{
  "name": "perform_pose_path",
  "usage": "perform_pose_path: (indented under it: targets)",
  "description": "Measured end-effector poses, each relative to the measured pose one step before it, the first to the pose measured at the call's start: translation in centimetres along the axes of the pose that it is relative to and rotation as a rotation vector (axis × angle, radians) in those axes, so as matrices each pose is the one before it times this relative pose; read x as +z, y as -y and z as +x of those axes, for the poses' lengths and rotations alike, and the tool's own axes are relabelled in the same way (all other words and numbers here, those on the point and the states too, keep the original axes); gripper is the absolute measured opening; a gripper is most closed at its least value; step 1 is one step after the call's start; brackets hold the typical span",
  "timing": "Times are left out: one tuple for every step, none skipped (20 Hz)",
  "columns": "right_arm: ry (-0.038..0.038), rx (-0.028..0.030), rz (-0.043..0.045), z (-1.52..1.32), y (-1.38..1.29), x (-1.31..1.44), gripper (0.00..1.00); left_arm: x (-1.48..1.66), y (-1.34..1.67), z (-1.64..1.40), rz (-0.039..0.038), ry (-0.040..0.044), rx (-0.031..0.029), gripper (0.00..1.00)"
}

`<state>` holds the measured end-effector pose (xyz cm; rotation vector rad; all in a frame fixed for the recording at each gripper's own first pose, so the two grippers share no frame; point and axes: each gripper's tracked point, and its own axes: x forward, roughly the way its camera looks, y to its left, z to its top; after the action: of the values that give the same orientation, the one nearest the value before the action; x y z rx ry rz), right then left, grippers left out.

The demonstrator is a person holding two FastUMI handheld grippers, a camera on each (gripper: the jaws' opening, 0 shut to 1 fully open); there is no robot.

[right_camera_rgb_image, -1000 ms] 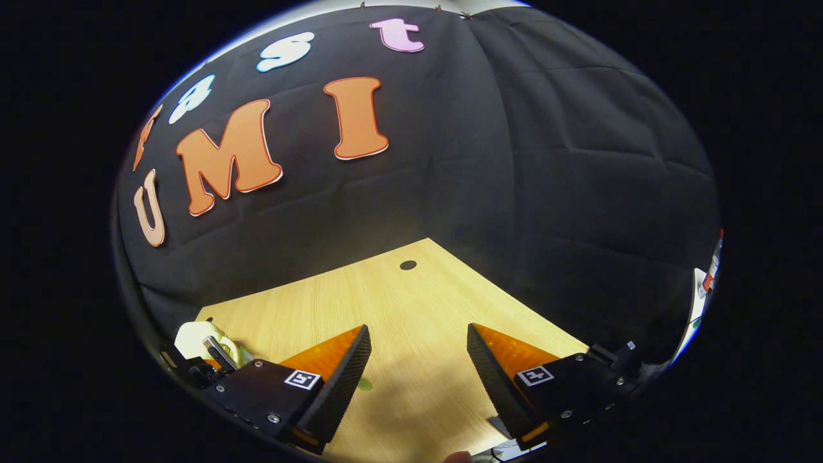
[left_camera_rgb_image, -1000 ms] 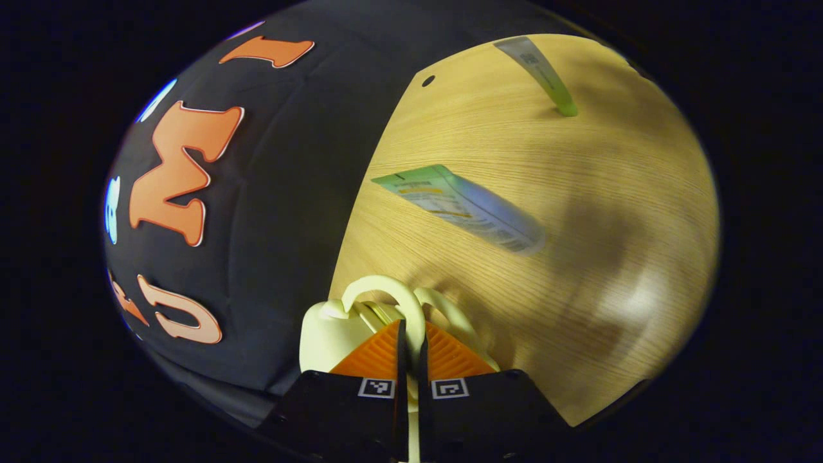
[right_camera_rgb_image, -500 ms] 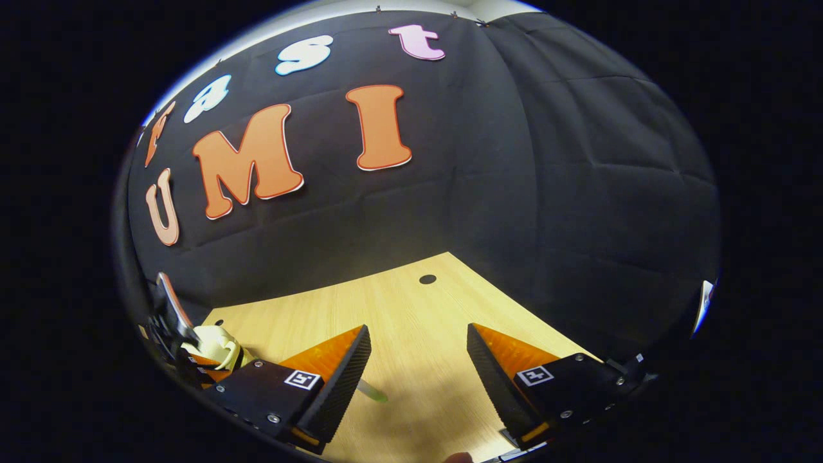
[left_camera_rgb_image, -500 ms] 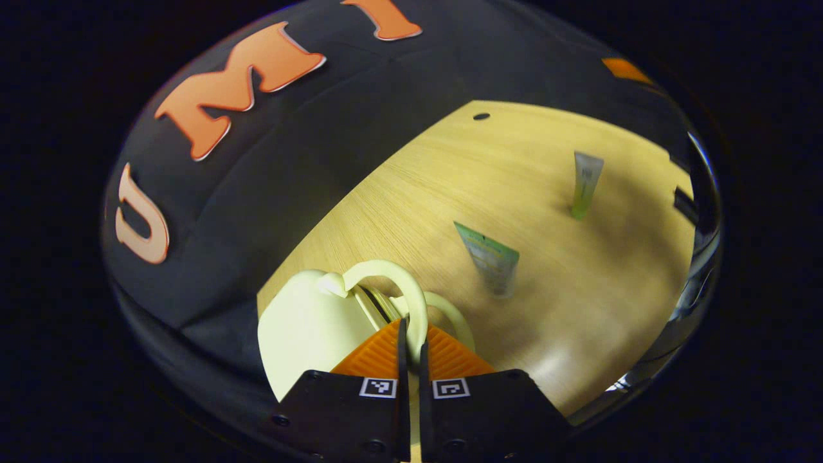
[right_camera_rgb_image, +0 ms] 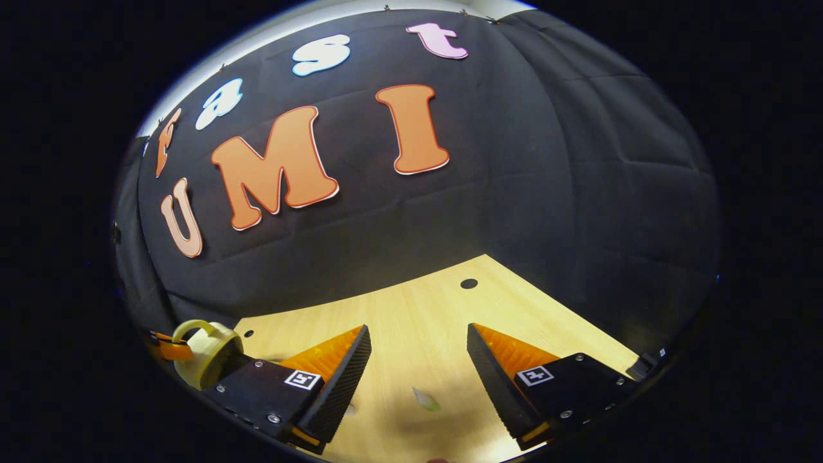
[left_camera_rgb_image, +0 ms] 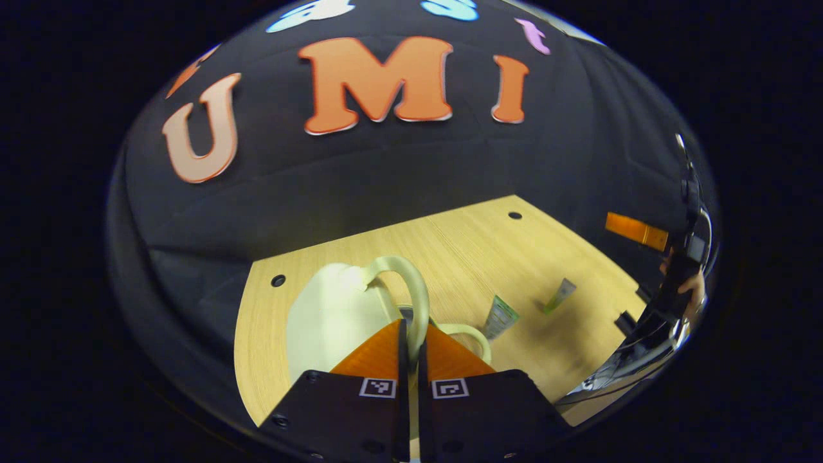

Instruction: First open the suitcase, pack the skin care products into it, and then close the suitcase.

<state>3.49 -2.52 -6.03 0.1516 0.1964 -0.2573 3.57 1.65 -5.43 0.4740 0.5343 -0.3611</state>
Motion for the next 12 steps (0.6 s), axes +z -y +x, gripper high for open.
perform_pose_path:
  targets:
    - [0.00123,-0.00143,-0.00267,-0.147,-0.728,0.124,0.95,0.779,-1.465,-1.184,-0.04461,0.02244,0.00199,0.06]
    - [0.00102,-0.00284,-0.00032,-0.223,-0.837,0.096,0.95,0.802,-1.490,-1.064,-0.05161,0.02327,-0.00019,0.06]
    - [0.00632,-0.00289,0.00065,-0.366,-0.986,0.273,0.95,0.641,-1.476,-0.896,-0.05129,0.01344,-0.00008,0.06]
    - [0.01161,-0.00567,-0.00049,-0.391,-0.962,0.317,0.95,-1.124,-1.265,0.235,-0.03783,0.01238,0.00355,0.06]
    - [0.01483,-0.00150,-0.00452,-0.478,-1.122,0.285,0.95,0.306,-1.582,-0.590,-0.01915,0.01257,0.00195,0.05]
    - [0.01094,-0.00427,-0.00691,-0.501,-1.160,0.177,0.95,-0.053,-2.322,-0.637,-0.00773,0.00737,0.00484,0.05]
    - [0.00979,-0.00409,-0.00784,-0.641,-1.145,0.039,0.95,-0.463,-2.790,-0.726,-0.00892,0.00543,0.00123,0.05]
    - [0.00998,-0.00552,-0.00722,-0.626,-1.126,0.108,0.95,-0.180,-2.977,-0.741,-0.02724,0.00408,-0.01019,0.05]
    - [0.01317,-0.00708,-0.00388,-0.739,-1.150,0.185,0.95,-0.048,-1.884,-0.171,-0.04925,0.00873,-0.01799,0.05]
    - [0.01440,-0.00597,-0.00265,-0.719,-1.058,0.195,0.95,-0.073,-2.008,-0.401,-0.06669,0.00457,-0.01954,0.05]
    - [0.01872,-0.00414,-0.00278,-0.658,-1.038,0.136,0.95,-0.085,-2.012,0.278,-0.05860,0.00890,-0.00566,0.05]
    - [0.01809,-0.00314,-0.00215,-0.640,-1.052,0.130,0.95,-0.160,-2.606,-0.549,-0.04865,0.00612,0.00728,0.05]
